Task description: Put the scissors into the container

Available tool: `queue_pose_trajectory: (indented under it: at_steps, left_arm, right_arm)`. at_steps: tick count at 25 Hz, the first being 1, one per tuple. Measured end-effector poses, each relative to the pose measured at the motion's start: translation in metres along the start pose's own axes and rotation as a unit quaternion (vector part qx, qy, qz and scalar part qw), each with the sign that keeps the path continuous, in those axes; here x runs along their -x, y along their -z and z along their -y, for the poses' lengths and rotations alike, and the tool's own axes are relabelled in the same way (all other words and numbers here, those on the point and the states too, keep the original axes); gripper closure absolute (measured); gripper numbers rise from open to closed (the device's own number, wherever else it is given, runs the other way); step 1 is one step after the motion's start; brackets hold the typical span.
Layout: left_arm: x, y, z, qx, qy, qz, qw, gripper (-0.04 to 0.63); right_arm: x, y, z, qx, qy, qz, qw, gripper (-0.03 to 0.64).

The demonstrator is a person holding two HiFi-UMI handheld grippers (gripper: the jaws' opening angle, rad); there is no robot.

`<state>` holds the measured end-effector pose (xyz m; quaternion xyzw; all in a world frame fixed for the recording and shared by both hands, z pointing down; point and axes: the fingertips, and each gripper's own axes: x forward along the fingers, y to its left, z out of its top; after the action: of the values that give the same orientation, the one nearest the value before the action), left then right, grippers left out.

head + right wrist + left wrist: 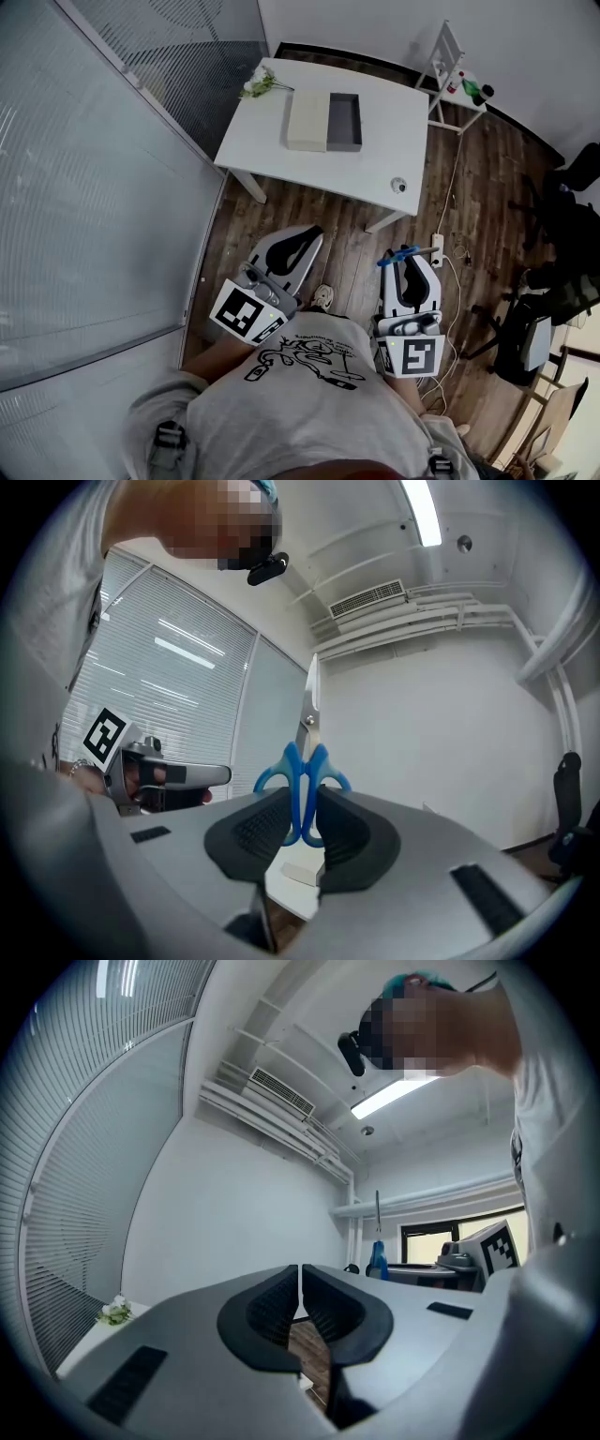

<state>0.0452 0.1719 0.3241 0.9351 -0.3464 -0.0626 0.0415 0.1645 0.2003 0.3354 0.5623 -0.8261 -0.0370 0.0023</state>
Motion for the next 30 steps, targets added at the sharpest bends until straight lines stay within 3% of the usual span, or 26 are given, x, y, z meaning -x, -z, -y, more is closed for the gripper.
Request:
queue_pose_trajectory:
  at_steps: [13,30]
  left_arm:
    - [-0.037,0.008,-0.015,0.003,-0.010,-0.002,0.9999,0.566]
    - [-0.090,0.009,-0.113,0.003,0.001,0.002,1.0000,0.566]
  right_arm:
    - [-0.028,0.010,0.031,-0.003,-0.012,-0.008,1.000,0.526]
    - [-0.136,0.025,0.043,0.005,-0.011,-0.016,1.000,0.526]
